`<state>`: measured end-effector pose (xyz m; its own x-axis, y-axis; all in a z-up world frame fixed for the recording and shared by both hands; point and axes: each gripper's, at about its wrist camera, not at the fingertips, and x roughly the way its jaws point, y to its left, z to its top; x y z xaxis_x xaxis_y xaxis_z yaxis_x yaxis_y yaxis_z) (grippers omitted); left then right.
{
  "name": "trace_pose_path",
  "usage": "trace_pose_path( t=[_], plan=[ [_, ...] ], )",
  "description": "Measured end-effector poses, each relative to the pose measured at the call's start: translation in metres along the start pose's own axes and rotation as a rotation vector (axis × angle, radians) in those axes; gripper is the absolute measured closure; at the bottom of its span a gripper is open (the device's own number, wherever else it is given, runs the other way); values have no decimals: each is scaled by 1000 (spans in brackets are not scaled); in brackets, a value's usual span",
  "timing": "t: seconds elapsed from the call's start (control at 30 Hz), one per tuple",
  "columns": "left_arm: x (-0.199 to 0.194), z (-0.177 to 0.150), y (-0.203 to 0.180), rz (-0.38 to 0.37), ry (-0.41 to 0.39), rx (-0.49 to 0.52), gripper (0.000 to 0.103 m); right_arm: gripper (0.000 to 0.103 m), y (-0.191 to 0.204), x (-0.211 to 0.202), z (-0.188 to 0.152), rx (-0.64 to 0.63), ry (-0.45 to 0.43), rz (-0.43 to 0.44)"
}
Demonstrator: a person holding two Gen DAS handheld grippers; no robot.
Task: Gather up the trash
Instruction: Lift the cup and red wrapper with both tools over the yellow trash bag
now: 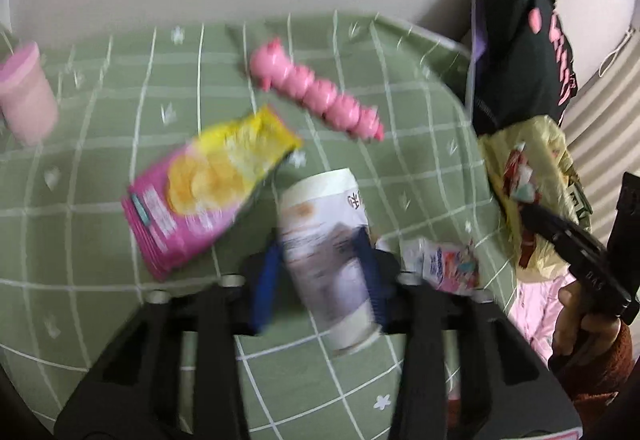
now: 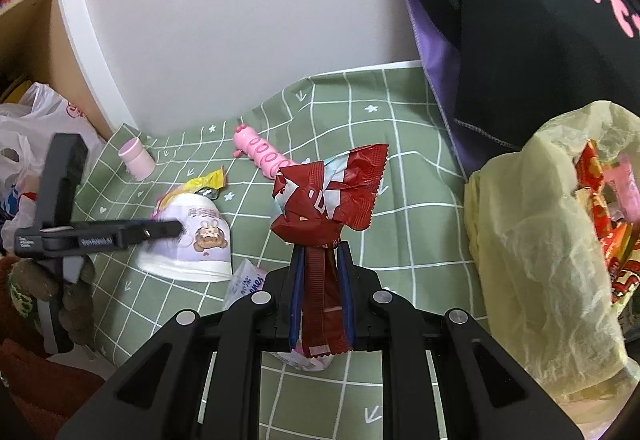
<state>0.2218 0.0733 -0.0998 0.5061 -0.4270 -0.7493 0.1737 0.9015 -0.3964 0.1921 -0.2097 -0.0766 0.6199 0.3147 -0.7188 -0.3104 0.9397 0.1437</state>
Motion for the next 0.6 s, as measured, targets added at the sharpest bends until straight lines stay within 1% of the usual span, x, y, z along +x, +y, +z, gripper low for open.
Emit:
trace_pose_path(
  t=[0.1,0.2,0.43,0.53,0.6],
  plan=[
    [-10,9,-11,27,-45,53,91,87,-4,-5,1,10,-16,-11],
    [-19,19,-22,12,-77,83,96,87,-6,-12,5,14,-36,-22],
    [-52,55,-65,-13,-212,230,96,87,-13,-44,19,21,-126,-71],
    [-66,75,-90,-51,-270,293,96,87,-18,-67,28,25,-181,-109],
    [-77,89,-111,-101,-315,332,96,87,-22,-83,33,30,-218,-136]
  ],
)
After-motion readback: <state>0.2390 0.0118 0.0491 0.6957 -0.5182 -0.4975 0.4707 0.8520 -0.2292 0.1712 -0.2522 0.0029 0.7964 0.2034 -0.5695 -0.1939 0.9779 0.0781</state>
